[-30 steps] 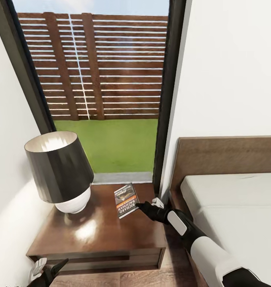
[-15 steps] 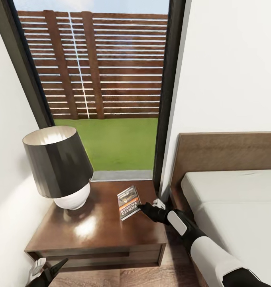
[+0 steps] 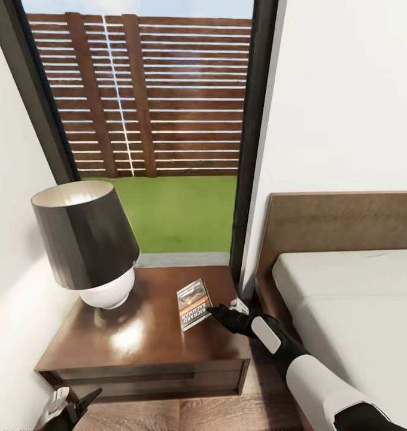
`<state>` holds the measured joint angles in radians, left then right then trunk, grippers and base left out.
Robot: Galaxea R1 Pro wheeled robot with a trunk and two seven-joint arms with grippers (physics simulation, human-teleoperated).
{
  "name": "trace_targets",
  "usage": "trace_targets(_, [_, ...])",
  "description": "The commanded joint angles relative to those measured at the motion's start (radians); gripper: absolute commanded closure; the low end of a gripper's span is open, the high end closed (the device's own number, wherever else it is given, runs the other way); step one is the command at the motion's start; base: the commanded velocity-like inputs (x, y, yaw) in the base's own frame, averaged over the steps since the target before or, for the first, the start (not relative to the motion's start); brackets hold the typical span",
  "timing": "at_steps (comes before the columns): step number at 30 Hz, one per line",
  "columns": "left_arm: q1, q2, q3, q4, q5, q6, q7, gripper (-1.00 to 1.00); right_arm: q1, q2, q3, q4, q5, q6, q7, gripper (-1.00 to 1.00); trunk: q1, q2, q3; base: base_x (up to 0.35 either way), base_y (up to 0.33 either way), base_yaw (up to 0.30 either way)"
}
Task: In the bedroom, move the book from the bed onto either nightstand, and place the two sandals side by side next to the bed.
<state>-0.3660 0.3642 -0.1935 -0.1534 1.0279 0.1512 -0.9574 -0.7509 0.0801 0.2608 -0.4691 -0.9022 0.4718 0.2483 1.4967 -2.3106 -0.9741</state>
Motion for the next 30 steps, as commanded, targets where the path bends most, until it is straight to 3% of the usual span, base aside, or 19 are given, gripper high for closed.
trace_targets(1, [-0.001, 0.0, -0.006, 0.0, 0.011, 0.01, -0.003, -1.0, -0.001, 0.0, 0.001, 0.0, -0.004, 0.002, 0.002, 1.0, 0.004, -0.008, -0.004, 0.0, 0.0, 0.0])
trace_targets(7, [-0.001, -0.001, -0.006, 0.0, 0.011, 0.01, -0.002, -1.0, -0.001, 0.0, 0.001, 0.0, -0.005, 0.002, 0.002, 1.0, 0.027, -0.05, -0.023, 0.0, 0.0, 0.0])
trace_targets(30, [-0.001, -0.002, -0.006, 0.0, 0.011, 0.01, -0.002, -1.0, -0.001, 0.0, 0.003, 0.0, -0.004, 0.002, 0.002, 1.0, 0.027, -0.05, -0.023, 0.0, 0.0, 0.0])
